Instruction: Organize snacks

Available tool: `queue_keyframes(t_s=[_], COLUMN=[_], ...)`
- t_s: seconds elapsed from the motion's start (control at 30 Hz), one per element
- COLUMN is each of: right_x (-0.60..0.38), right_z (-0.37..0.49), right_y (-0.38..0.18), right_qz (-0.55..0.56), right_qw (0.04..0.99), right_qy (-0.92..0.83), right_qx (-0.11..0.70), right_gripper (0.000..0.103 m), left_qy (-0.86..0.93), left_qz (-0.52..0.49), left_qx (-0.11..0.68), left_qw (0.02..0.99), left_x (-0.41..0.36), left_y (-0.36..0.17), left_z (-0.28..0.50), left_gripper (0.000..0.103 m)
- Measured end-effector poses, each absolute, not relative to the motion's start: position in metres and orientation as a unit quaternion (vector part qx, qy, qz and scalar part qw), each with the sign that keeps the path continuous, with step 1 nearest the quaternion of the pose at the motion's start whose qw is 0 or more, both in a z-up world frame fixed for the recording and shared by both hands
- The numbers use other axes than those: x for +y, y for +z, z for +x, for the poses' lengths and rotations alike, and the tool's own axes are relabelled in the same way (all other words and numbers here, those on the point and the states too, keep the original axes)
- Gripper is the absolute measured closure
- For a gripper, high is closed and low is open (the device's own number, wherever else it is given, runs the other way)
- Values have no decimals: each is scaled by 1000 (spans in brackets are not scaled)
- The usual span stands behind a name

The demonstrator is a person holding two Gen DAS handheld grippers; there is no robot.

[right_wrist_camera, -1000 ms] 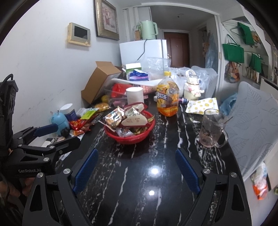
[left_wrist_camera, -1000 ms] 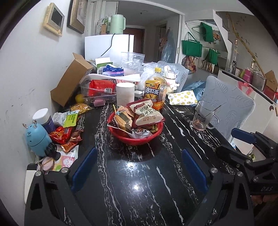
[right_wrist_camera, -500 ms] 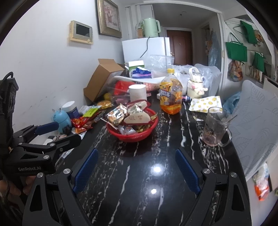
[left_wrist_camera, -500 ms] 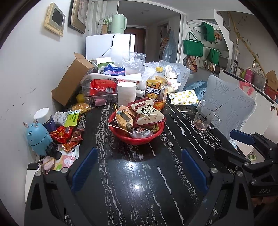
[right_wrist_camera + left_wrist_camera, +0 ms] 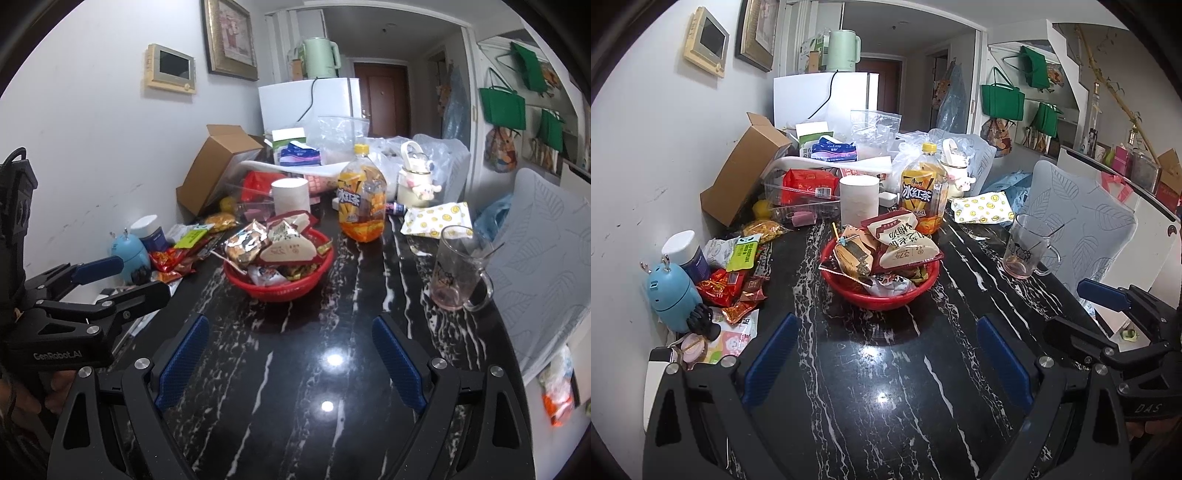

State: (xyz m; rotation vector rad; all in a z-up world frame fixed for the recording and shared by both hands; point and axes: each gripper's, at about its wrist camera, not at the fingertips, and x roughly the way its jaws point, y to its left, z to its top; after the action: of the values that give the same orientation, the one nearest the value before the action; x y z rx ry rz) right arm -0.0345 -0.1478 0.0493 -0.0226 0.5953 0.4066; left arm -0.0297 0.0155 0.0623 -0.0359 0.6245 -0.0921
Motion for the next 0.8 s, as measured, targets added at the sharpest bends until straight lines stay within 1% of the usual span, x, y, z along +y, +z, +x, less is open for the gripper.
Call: queue_keyframes(t_s=[0.8], right_x=[-155], right_z=[-28], right_y=[47], right_qz=[-5], right_qw=[937], right_qy=[167], right_qx=[307], right_gripper=[12], left_qy=[-57], left_qz=[-11], left_qx=[317], left_qw=[947], left_x=[14], left_y=[59], left_z=[-21], left_gripper=[5])
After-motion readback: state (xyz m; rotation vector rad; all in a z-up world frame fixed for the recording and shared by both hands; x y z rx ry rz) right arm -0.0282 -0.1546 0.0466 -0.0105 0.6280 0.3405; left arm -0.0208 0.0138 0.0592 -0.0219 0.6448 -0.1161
